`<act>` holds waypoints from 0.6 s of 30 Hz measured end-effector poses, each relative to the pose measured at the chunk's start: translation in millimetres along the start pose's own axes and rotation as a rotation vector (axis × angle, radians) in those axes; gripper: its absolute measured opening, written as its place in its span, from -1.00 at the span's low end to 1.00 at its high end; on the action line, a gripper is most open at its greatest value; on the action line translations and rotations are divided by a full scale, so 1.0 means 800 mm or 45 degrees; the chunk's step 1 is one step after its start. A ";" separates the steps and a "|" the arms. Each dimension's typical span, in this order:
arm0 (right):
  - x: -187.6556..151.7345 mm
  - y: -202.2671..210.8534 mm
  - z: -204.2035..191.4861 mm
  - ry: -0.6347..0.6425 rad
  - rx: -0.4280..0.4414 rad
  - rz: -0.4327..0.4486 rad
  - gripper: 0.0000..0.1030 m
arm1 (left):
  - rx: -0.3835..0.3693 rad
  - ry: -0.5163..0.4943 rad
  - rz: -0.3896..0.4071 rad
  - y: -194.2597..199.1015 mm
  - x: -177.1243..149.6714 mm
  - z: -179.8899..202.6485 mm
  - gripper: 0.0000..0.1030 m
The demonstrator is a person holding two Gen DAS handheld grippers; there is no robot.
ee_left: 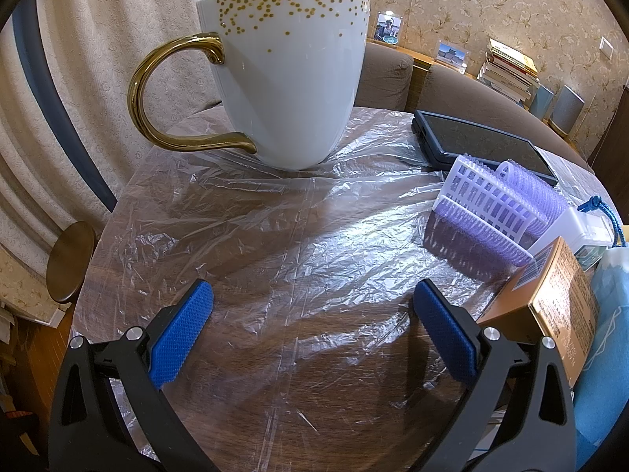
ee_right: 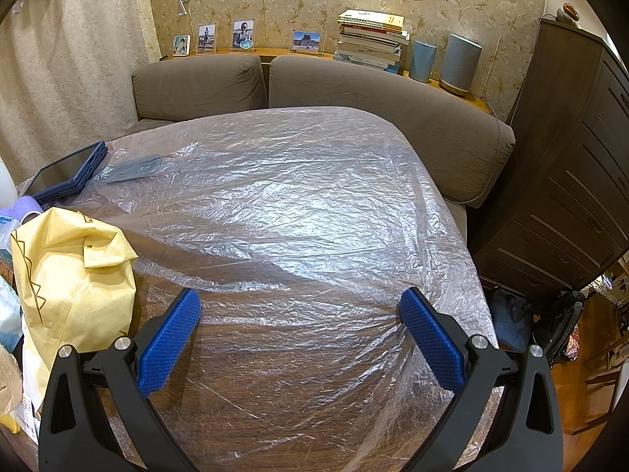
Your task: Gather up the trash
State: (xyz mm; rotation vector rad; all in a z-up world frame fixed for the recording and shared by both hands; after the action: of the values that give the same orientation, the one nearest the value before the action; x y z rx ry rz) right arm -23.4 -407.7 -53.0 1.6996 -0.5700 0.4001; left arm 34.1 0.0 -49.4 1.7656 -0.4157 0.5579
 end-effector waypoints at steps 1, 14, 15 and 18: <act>0.000 0.000 0.000 0.000 0.000 0.000 0.93 | 0.000 0.000 0.000 0.000 0.000 0.000 0.98; 0.006 0.000 -0.005 -0.033 -0.025 0.010 0.93 | 0.003 0.004 -0.001 0.000 0.000 0.000 0.97; 0.005 0.000 -0.005 -0.029 -0.022 0.008 0.93 | 0.002 0.004 -0.001 0.000 0.000 0.000 0.97; 0.007 0.002 0.000 -0.077 -0.017 -0.015 0.92 | -0.020 -0.036 -0.005 0.000 0.001 -0.001 0.97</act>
State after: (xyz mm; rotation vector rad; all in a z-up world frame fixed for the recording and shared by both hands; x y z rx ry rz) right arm -19.6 -408.9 -48.4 1.7064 -0.6054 0.3366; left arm 34.4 0.8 -49.1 1.7607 -0.4347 0.5262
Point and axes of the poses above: each gripper's, at about its wrist camera, not at the fingertips, and y roughly against the way its jaws point, z to its right, x to its top, the point moved 6 cm from there along -y, roughly the way its jaws point, and after that the axes turned 15 degrees about x, right-handed, at the moved point
